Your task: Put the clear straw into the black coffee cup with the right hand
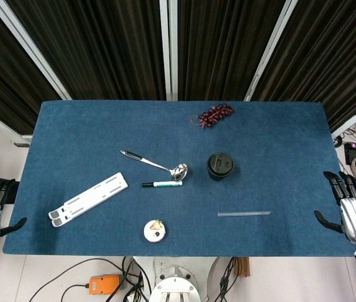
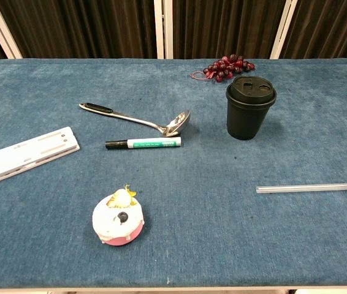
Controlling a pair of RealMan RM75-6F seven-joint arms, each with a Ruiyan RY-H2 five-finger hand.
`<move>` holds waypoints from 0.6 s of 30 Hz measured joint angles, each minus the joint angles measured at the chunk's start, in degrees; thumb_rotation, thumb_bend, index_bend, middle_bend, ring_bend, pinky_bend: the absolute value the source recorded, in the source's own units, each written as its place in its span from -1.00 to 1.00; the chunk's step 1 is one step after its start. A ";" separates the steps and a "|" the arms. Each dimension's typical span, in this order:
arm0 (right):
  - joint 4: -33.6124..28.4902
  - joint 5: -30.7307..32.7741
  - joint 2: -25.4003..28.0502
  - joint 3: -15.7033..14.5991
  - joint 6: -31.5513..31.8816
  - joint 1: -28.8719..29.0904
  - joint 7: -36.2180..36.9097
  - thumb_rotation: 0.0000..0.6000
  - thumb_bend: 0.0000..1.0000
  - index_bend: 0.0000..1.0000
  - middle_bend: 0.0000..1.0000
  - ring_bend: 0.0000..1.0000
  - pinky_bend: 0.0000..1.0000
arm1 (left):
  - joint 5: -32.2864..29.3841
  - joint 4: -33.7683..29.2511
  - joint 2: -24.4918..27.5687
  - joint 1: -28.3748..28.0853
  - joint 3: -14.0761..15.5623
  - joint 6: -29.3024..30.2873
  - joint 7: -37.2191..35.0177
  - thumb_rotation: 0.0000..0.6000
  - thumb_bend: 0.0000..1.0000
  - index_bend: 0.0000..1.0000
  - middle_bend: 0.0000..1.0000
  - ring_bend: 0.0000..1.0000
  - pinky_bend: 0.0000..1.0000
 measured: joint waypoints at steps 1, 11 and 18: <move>0.01 -0.04 -0.04 -0.01 -0.06 0.04 -0.02 1.00 -0.17 -0.93 -0.69 -1.00 -0.89 | -0.03 -0.08 0.11 -0.03 -0.01 -0.07 0.09 1.00 -0.85 -0.74 -0.71 -0.85 -0.98; -0.66 -5.32 -1.64 -2.14 -4.42 2.84 -3.47 1.00 -0.17 -0.70 -0.69 -1.00 -0.74 | 0.34 -0.66 0.16 -0.09 0.06 0.06 0.50 1.00 -0.85 -0.74 -0.71 -0.85 -0.98; -0.95 -6.40 -6.62 -2.87 -14.08 7.86 -13.66 1.00 -0.17 -0.29 -0.67 -0.87 -0.51 | 0.63 -0.06 -0.25 0.00 0.18 0.33 0.22 1.00 -0.85 -0.74 -0.71 -0.85 -0.98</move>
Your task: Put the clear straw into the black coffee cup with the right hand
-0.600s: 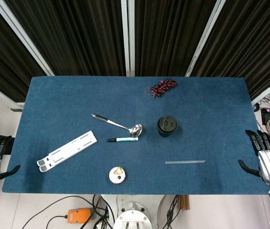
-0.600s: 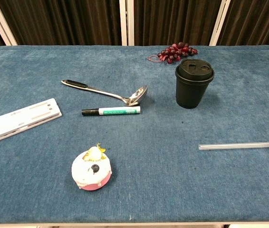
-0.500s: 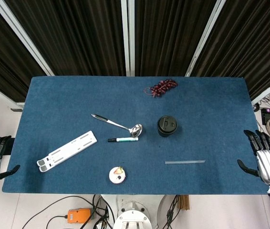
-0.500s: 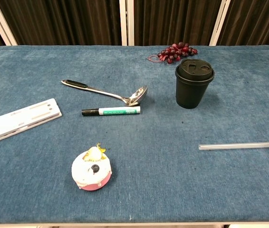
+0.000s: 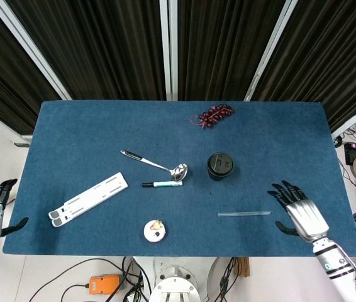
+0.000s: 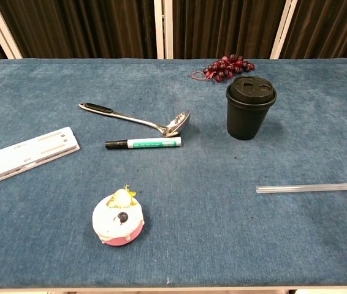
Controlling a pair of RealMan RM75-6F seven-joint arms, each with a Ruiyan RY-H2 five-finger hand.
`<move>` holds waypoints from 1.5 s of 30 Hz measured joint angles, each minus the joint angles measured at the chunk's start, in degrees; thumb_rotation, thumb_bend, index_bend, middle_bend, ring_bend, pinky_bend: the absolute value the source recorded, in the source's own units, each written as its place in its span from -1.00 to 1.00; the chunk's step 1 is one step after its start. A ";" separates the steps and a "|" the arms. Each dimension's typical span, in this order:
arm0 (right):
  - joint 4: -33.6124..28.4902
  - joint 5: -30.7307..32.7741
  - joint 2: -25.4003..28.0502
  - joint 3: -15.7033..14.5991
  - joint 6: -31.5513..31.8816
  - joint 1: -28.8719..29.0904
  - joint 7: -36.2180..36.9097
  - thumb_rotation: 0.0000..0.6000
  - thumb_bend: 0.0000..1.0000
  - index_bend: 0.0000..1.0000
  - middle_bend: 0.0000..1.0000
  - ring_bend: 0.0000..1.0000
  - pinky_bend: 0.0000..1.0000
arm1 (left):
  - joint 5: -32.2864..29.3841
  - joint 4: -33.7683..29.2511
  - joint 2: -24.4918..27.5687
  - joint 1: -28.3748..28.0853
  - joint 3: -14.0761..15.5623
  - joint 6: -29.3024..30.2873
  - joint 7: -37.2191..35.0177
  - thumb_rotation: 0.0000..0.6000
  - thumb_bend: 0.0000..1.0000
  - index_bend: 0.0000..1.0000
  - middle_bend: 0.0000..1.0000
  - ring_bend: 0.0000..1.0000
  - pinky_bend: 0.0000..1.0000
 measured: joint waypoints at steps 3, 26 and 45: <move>0.36 0.95 -2.79 0.48 -2.06 1.33 -7.77 1.00 -0.14 -0.11 -0.61 -0.82 -0.49 | -0.33 0.59 -0.14 0.24 0.06 -0.01 -0.55 1.00 -0.85 -0.74 -0.71 -0.85 -0.98; 5.40 10.65 -17.72 1.49 -12.11 9.68 -31.88 1.00 0.06 0.09 -0.54 -0.78 -0.49 | -0.97 3.78 -1.44 0.40 0.03 -0.70 -2.72 1.00 -0.85 -0.74 -0.71 -0.85 -0.98; 5.75 12.55 -18.52 0.32 -10.83 10.86 -31.71 1.00 0.17 0.26 -0.42 -0.73 -0.49 | -1.12 4.69 -1.81 0.58 -0.07 -0.60 -3.31 1.00 -0.85 -0.74 -0.71 -0.85 -0.98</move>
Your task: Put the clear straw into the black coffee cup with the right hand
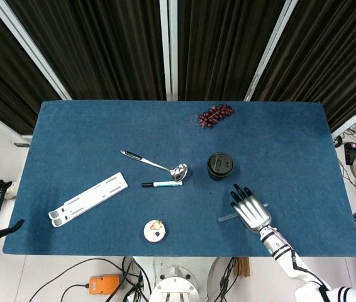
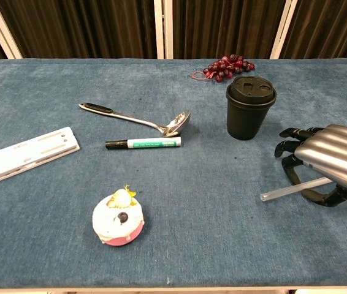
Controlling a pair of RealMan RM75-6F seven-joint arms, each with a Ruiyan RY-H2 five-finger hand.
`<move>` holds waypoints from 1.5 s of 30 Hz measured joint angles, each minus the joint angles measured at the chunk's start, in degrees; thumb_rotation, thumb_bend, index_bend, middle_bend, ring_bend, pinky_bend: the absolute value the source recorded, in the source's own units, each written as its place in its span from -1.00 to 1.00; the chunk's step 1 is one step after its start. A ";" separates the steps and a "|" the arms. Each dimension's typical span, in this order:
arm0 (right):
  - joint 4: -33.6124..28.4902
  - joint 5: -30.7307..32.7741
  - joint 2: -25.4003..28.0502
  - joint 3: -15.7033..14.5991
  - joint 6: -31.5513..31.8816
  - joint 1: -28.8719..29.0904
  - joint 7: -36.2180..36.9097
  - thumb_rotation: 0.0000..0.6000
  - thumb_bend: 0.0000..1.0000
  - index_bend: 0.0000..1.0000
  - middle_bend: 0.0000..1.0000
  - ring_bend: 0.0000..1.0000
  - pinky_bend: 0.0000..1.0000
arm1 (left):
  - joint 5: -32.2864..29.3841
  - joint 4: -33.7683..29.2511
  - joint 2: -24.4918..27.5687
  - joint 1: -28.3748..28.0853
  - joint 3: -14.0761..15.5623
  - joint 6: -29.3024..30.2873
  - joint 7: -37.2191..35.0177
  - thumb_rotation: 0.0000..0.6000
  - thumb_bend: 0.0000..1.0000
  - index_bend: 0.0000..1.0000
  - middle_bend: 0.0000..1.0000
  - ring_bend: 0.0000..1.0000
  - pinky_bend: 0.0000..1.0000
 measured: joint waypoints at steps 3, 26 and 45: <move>-0.89 -0.48 0.70 0.03 0.78 0.01 1.44 1.00 0.17 0.28 -0.41 -0.72 -0.49 | 0.11 -0.08 0.08 0.01 0.02 0.07 0.09 1.00 -0.85 -0.74 -0.71 -0.85 -0.98; -12.02 -0.33 13.06 14.91 8.01 5.96 53.40 1.00 0.20 0.40 -0.31 -0.63 -0.46 | 0.30 -3.02 1.37 -0.45 -0.14 -0.17 2.44 1.00 -0.85 -0.74 -0.71 -0.85 -0.98; 7.22 5.29 -2.82 17.97 6.24 12.22 69.27 1.00 0.20 0.41 -0.30 -0.63 -0.46 | -0.71 -3.50 1.32 -0.89 -0.34 -1.41 2.96 1.00 -0.85 -0.74 -0.71 -0.85 -0.98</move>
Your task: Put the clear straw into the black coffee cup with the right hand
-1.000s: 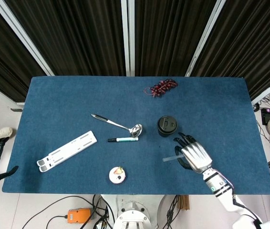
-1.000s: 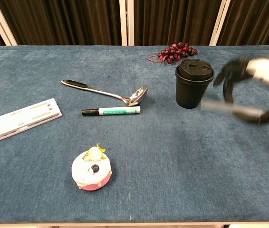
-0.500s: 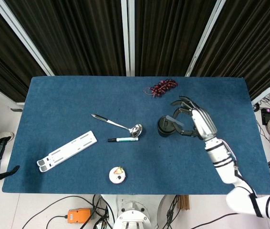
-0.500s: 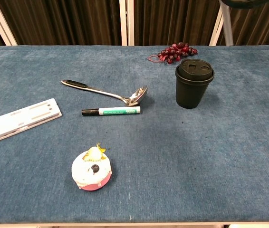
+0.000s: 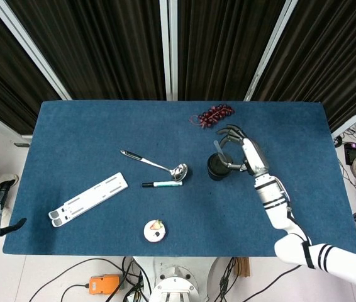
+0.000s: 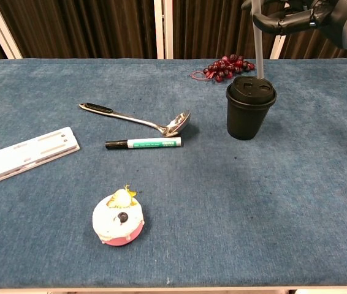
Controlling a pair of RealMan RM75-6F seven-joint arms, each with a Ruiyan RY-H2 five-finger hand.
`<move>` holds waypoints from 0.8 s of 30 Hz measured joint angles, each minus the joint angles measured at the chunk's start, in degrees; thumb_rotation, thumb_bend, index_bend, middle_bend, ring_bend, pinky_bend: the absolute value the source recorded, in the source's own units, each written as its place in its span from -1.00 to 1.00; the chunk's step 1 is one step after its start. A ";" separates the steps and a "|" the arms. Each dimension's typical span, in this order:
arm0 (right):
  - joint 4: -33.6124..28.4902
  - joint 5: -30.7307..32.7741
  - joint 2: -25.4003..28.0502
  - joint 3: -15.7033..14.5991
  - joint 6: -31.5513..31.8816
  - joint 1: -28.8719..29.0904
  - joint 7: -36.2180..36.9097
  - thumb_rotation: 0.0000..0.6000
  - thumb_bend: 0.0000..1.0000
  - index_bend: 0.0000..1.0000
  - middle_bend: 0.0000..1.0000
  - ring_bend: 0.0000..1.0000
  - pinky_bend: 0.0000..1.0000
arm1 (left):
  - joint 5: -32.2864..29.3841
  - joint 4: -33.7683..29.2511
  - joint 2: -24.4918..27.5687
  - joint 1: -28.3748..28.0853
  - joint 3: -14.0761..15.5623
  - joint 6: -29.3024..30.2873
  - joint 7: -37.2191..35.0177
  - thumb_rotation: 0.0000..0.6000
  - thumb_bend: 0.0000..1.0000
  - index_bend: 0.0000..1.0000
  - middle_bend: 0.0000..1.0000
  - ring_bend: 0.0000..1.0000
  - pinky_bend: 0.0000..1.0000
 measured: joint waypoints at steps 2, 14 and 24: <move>0.19 -0.08 -0.12 -0.21 0.04 -0.02 0.22 1.00 0.20 0.41 -0.30 -0.63 -0.46 | 0.00 0.06 -0.04 -0.06 -0.05 -0.02 -0.01 1.00 -0.85 -0.74 -0.71 -0.85 -0.98; 1.22 0.68 -0.36 -0.92 -0.82 -0.19 0.25 1.00 0.20 0.41 -0.30 -0.63 -0.46 | -0.28 0.23 -0.14 -0.05 0.02 -0.19 -0.05 1.00 -0.85 -0.74 -0.71 -0.85 -0.98; 3.02 1.38 -1.09 -0.98 -1.73 -0.13 2.12 1.00 0.20 0.40 -0.30 -0.63 -0.46 | -0.45 0.37 -0.22 -0.01 0.07 -0.32 -0.15 1.00 -0.85 -0.74 -0.71 -0.85 -0.98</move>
